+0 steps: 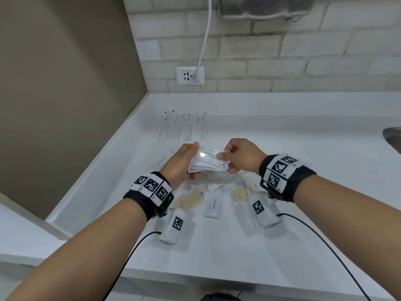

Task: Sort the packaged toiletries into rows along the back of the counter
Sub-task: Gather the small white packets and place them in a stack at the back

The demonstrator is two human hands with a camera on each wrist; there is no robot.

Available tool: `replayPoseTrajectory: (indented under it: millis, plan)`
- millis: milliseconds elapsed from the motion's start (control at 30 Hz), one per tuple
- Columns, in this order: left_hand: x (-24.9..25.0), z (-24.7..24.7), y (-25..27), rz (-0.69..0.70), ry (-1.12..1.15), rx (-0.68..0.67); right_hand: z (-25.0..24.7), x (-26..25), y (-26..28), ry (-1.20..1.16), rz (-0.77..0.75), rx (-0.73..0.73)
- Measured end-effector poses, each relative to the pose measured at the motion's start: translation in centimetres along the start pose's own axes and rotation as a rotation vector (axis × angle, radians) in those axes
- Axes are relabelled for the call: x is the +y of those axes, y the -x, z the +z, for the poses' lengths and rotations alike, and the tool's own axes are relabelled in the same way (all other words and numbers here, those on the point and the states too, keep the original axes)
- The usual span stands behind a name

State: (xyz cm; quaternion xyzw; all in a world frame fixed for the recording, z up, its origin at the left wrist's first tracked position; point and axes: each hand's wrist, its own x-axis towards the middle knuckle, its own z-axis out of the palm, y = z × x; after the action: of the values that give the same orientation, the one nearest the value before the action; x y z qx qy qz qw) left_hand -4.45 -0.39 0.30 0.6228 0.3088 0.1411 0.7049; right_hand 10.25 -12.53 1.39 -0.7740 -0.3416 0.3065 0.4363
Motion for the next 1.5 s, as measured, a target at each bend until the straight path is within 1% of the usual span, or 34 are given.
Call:
replayPoseTrajectory:
  millis: [67, 200, 267, 333, 400, 467, 567, 633, 700, 800, 867, 967, 1033, 1133, 1300, 1400, 1500]
  plan:
    - [0.5, 1.1, -0.6, 0.026, -0.070, -0.063, -0.5, -0.1, -0.5, -0.002, 0.012, 0.032]
    - [1.3, 2.8, -2.5, 0.064, -0.155, -0.105, -2.7, -0.3, -1.5, 0.061, 0.030, 0.080]
    - [1.9, 3.7, -3.8, 0.081, -0.170, -0.142, -4.2, -0.5, -2.0, 0.067, 0.046, 0.030]
    - [2.4, 4.8, -5.3, 0.105, -0.167, -0.171, -5.7, -0.6, -2.6, 0.086, 0.062, -0.071]
    - [2.7, 5.9, -7.0, 0.119, -0.185, -0.170, -7.0, -0.2, -3.5, 0.164, 0.052, -0.122]
    - [2.8, 6.9, -8.7, 0.111, -0.224, -0.178, -8.2, 0.5, -4.5, 0.230, 0.040, -0.111]
    - [2.7, 8.0, -11.0, 0.086, -0.291, -0.249, -9.8, 1.3, -6.1, 0.308, 0.054, -0.112]
    - [2.7, 8.4, -12.4, 0.074, -0.332, -0.264, -10.4, 1.8, -7.1, 0.394, 0.070, -0.114]
    - [2.7, 8.6, -13.5, 0.086, -0.420, -0.267, -10.4, 2.4, -8.0, 0.508, 0.070, -0.104]
    - [2.5, 8.8, -14.7, 0.131, -0.708, -0.265, -9.6, 3.4, -9.0, 0.701, 0.026, -0.094]
    - [2.2, 8.8, -15.2, 0.142, -0.858, -0.228, -9.0, 4.0, -9.5, 0.755, -0.006, -0.102]
    - [1.9, 8.7, -15.2, 0.095, -0.993, -0.181, -8.3, 4.6, -9.6, 0.792, -0.038, -0.080]
    - [1.6, 8.7, -15.2, 0.052, -1.073, -0.180, -8.1, 4.9, -9.6, 0.849, -0.041, -0.070]
    - [1.1, 9.0, -15.3, 0.020, -1.154, -0.199, -7.6, 5.4, -9.7, 0.905, -0.038, -0.104]
    - [0.2, 9.6, -15.5, -0.019, -1.273, -0.163, -6.8, 6.6, -10.2, 0.863, -0.061, -0.123]
    - [0.3, 9.6, -15.7, -0.045, -1.272, -0.199, -6.8, 6.7, -10.5, 0.852, -0.025, -0.154]
    - [0.6, 9.2, -16.1, -0.020, -1.246, -0.259, -7.3, 6.5, -10.6, 0.829, 0.008, -0.199]
